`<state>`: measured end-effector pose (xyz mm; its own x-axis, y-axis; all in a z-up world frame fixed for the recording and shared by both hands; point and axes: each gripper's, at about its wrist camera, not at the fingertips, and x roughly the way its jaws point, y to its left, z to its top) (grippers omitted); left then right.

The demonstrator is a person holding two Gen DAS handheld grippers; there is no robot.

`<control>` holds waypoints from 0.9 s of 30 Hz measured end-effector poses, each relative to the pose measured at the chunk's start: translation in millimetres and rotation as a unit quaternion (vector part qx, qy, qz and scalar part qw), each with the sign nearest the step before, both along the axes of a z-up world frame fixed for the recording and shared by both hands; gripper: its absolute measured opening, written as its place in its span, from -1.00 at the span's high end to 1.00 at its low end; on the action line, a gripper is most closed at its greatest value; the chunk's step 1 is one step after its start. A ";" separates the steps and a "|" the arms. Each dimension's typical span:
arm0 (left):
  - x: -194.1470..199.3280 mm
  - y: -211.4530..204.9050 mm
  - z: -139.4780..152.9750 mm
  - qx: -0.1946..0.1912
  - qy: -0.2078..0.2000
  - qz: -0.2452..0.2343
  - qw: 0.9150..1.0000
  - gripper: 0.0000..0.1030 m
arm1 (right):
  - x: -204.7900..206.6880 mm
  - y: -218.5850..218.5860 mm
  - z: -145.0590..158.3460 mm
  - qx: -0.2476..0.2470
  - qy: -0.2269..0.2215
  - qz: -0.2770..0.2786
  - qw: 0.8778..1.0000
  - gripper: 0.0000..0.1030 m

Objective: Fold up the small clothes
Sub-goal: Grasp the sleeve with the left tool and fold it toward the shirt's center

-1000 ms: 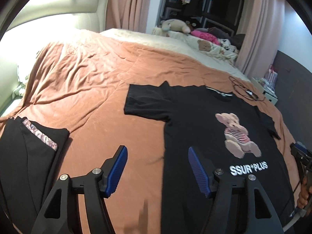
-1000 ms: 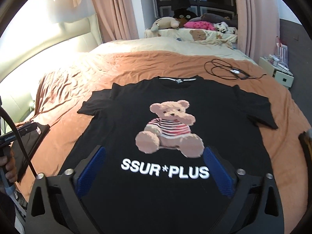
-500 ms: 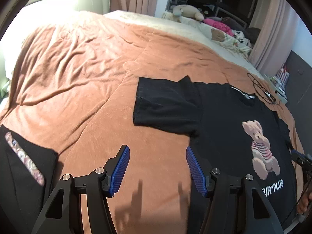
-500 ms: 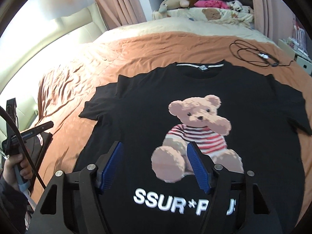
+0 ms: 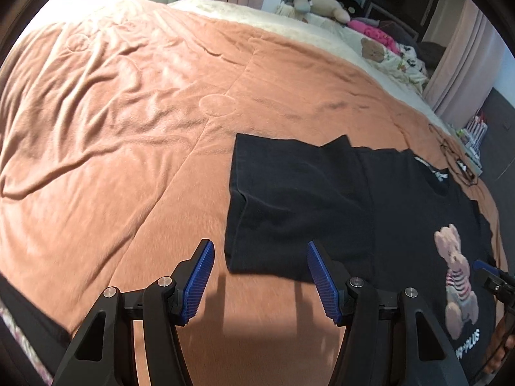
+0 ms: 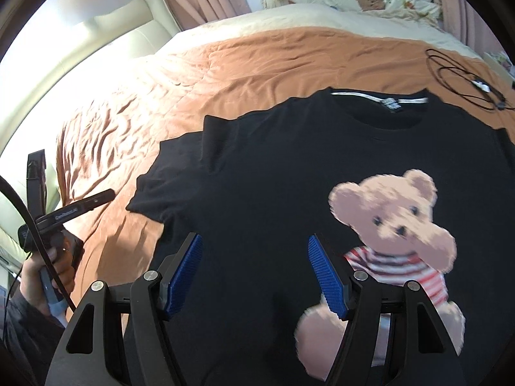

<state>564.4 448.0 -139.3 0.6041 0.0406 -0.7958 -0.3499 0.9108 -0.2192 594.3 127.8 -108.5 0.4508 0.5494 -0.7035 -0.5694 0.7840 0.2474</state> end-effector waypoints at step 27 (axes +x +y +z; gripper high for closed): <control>59.8 26.8 -45.0 -0.046 0.012 -0.012 0.999 0.48 | 90.1 117.2 -80.3 0.066 0.142 0.000 0.988 0.86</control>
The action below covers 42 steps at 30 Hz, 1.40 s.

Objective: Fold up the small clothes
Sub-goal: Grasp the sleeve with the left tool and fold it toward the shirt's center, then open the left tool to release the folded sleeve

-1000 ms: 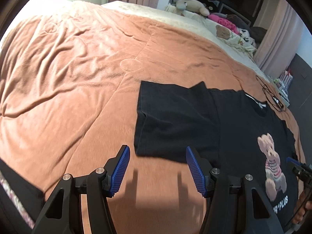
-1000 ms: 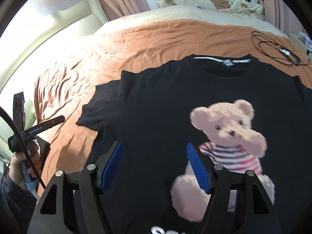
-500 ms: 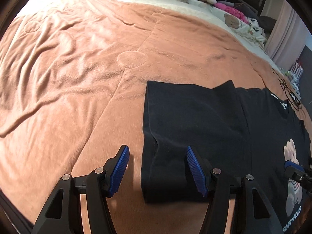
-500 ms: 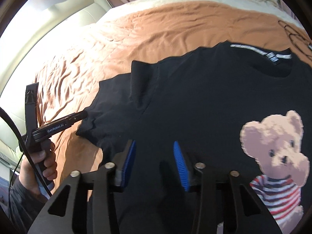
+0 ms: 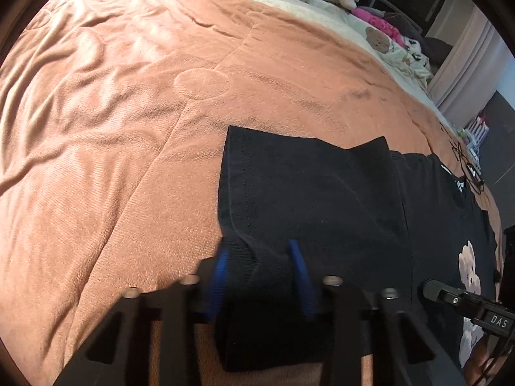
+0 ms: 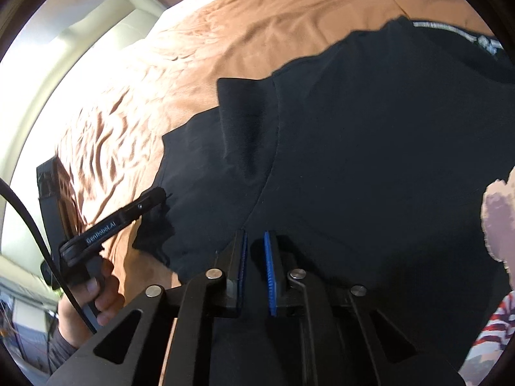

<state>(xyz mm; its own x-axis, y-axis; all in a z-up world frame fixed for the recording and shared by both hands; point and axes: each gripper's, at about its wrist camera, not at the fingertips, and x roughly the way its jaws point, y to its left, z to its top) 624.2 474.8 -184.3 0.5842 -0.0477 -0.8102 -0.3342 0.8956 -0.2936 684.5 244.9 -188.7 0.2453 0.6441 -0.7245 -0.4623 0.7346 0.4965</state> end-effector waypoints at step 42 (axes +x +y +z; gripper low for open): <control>34.6 -167.4 110.0 -0.004 -0.058 -0.154 0.986 0.87 | 35.9 -64.0 -16.2 0.070 0.039 -0.110 0.991 -0.52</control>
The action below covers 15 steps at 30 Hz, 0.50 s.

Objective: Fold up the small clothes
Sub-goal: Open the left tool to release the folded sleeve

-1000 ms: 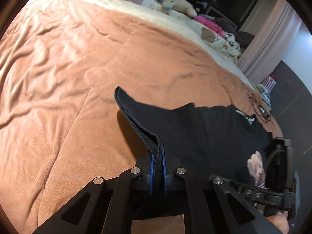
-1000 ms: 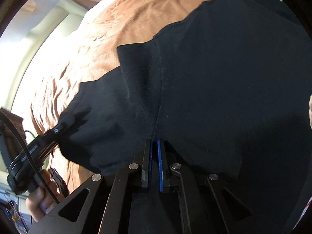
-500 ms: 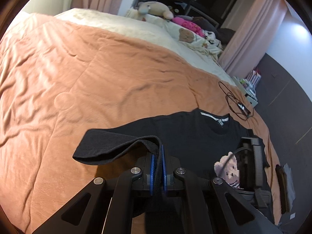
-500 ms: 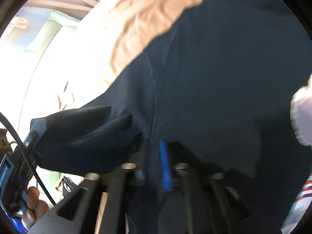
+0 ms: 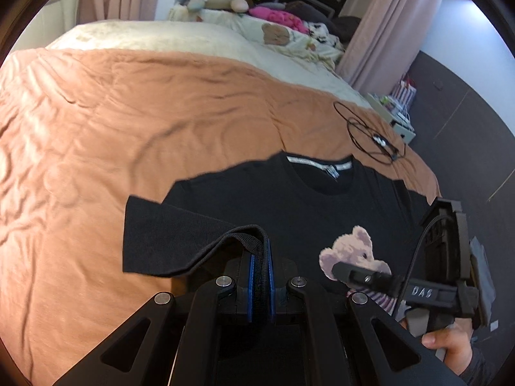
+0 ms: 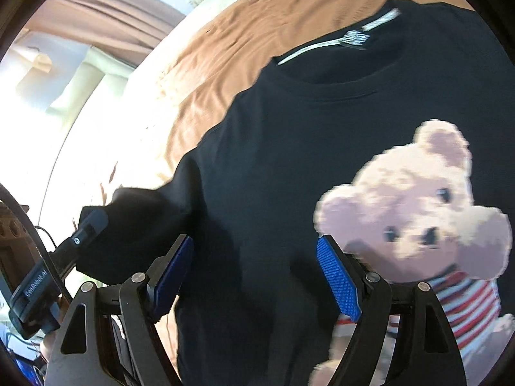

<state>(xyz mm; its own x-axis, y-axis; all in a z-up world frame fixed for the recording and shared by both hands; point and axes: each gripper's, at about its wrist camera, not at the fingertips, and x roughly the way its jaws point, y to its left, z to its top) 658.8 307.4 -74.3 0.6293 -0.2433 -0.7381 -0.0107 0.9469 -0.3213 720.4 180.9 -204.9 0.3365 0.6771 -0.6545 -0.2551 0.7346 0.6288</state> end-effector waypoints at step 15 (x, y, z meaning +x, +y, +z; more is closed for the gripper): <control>-6.7 -33.8 -23.7 -0.032 0.038 -0.035 0.998 -0.30 | -17.0 -34.3 38.0 -0.006 -0.019 -0.007 1.000 -0.52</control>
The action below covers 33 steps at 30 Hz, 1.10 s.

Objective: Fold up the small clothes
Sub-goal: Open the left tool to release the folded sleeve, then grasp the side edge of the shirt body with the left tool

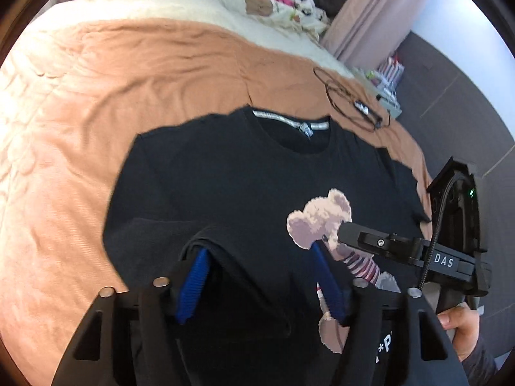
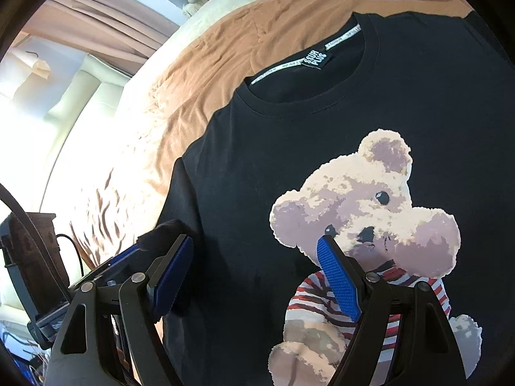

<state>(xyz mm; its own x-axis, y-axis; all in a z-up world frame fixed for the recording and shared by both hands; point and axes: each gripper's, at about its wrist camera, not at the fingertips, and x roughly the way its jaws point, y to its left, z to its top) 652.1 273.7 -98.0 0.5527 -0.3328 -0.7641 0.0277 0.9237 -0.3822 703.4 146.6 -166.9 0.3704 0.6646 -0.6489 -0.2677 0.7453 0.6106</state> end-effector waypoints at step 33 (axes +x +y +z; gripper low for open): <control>-46.5 108.2 -61.3 0.030 0.070 0.134 0.988 -0.12 | -24.9 24.2 18.1 -0.061 -0.059 0.058 0.995 -0.52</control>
<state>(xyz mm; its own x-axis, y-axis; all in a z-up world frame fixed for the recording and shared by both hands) 605.6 381.8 -159.3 0.5031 -0.1410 -0.8527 -0.2698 0.9117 -0.3100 678.5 170.7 -148.9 0.3748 0.6263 -0.6835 -0.4201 0.7720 0.4770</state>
